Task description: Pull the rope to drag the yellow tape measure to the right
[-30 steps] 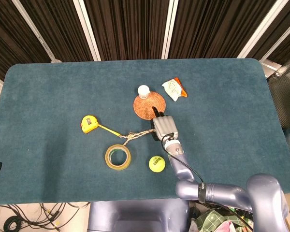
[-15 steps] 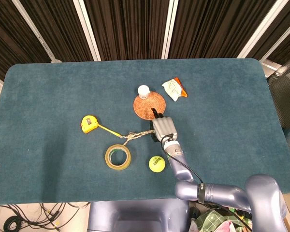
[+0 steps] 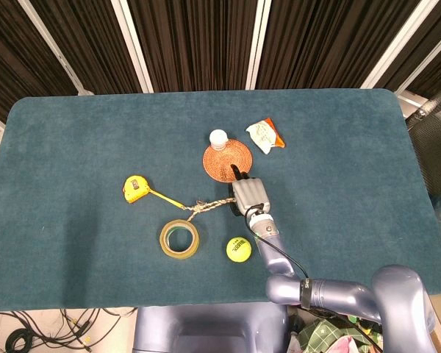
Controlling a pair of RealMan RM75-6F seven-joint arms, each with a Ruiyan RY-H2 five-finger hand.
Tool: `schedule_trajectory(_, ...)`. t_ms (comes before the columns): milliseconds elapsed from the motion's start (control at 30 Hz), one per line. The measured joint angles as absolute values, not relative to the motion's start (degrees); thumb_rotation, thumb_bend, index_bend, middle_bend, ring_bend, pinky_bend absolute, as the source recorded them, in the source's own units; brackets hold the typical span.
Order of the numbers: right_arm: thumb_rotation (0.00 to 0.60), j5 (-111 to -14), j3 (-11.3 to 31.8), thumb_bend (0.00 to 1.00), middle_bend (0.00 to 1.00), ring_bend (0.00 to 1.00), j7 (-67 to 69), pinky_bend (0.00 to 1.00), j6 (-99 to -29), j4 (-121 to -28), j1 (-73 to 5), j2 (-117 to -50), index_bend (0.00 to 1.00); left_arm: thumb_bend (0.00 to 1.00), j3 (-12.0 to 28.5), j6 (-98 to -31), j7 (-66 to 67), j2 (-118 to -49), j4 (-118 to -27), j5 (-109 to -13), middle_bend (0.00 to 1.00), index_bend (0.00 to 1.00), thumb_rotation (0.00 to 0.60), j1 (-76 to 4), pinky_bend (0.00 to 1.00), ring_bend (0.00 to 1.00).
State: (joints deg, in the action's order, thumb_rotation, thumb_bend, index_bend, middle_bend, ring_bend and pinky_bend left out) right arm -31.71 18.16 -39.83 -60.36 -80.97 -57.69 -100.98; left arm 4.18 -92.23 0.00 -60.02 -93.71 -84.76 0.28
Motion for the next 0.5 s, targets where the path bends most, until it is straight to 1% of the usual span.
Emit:
schedule_trajectory(233,0.600,-31.7,18.3,0.51,0.00,0.16,-39.5,0.38,-60.5,-81.3,-57.2,-100.0,0.67,0.31,4.1,-92.3,0.4,-60.1,-93.7,-84.8,0.00,0.11,0.600,0.3,0.00,0.00)
schedule_trajectory(500,0.600,-31.1,18.4,0.52,0.00,0.16,-39.1,0.38,-60.8,-82.2,-55.8,-96.9,0.68,0.31,4.1,-92.3,1.0,-60.3,-93.9,-84.8,0.00,0.11,0.600,0.3,0.00,0.00)
